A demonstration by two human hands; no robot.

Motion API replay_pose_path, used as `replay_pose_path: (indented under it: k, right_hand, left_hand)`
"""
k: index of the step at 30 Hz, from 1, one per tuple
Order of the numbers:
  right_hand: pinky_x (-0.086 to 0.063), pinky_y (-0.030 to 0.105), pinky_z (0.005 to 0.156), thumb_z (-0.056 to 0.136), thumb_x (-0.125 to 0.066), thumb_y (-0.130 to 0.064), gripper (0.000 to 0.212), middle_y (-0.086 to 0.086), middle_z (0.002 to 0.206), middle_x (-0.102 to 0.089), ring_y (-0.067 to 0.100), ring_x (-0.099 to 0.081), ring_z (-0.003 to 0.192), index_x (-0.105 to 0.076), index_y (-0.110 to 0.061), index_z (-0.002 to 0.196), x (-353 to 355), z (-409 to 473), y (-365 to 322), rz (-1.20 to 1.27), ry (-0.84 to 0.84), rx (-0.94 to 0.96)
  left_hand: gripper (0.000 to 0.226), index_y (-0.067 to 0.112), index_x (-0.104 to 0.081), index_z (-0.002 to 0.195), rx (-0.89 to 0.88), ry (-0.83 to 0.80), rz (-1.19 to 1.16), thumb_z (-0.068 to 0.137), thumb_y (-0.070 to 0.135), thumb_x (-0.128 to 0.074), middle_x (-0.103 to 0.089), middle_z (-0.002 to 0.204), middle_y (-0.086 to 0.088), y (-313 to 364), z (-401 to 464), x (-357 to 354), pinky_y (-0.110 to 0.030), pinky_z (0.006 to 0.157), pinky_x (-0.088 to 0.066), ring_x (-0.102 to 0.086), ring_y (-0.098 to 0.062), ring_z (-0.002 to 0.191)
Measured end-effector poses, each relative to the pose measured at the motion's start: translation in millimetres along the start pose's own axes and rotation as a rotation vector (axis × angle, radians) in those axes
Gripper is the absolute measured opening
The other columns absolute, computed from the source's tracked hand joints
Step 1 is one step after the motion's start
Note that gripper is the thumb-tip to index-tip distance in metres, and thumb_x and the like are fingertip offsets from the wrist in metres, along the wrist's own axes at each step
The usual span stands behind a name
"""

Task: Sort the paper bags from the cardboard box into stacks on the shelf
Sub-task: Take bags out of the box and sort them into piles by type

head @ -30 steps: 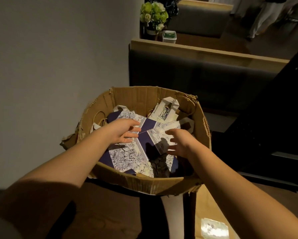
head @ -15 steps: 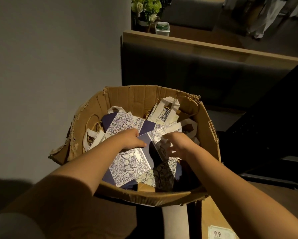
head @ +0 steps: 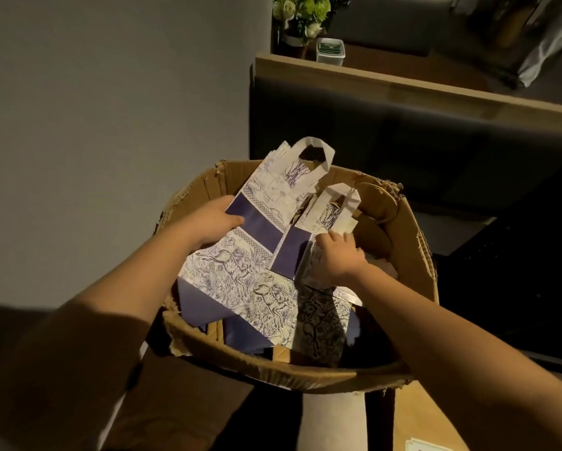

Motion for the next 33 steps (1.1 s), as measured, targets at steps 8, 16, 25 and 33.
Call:
replay_pose_path:
  k: [8,16,25,33]
  right_hand:
    - [-0.034,0.055,0.099,0.076,-0.069,-0.043,0.067,0.013,0.132,-0.039,0.036,-0.038,0.124,-0.038,-0.02,0.13,-4,5,21,-0.002,0.011,-0.182]
    - [-0.036,0.057,0.101,0.081,-0.065,-0.022,0.056,0.015,0.125,-0.046,0.039,-0.044,0.119,-0.037,-0.013,0.129,18,-2,52,-0.032,0.07,-0.253]
    - [-0.051,0.04,0.078,0.092,-0.052,-0.012,0.026,0.006,0.098,-0.06,0.028,-0.06,0.099,-0.061,-0.019,0.116,110,-23,-7,-0.309,0.242,0.206]
    - [-0.038,0.028,0.067,0.095,-0.052,-0.018,0.028,-0.001,0.11,-0.065,0.02,-0.059,0.1,-0.065,-0.024,0.119,137,-57,-45,-0.432,0.207,0.538]
  left_hand:
    - [0.02,0.018,-0.057,0.115,-0.022,0.1,-0.077,0.097,0.013,-0.053,-0.067,0.106,-0.005,-7,-5,9,-0.028,0.067,-0.048,-0.063,-0.019,0.086]
    - [0.022,0.03,-0.057,0.115,-0.093,0.077,-0.014,0.096,0.017,-0.056,-0.067,0.103,0.006,7,-13,-1,-0.031,0.074,-0.052,-0.065,-0.016,0.089]
    - [0.032,0.026,-0.054,0.126,-0.384,0.567,0.513,0.097,0.016,-0.046,-0.065,0.102,-0.004,97,-40,28,-0.033,0.064,-0.05,-0.062,-0.026,0.082]
    - [0.033,0.029,-0.053,0.125,-0.496,0.472,0.665,0.097,0.016,-0.043,-0.062,0.113,0.002,132,-36,17,-0.029,0.062,-0.041,-0.058,-0.02,0.092]
Point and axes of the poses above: each hand's wrist, its own z-axis towards the middle knuckle, its own x-axis out of the back of the hand, y = z × x, the point moved 9 cm from there along z, towards the middle knuckle
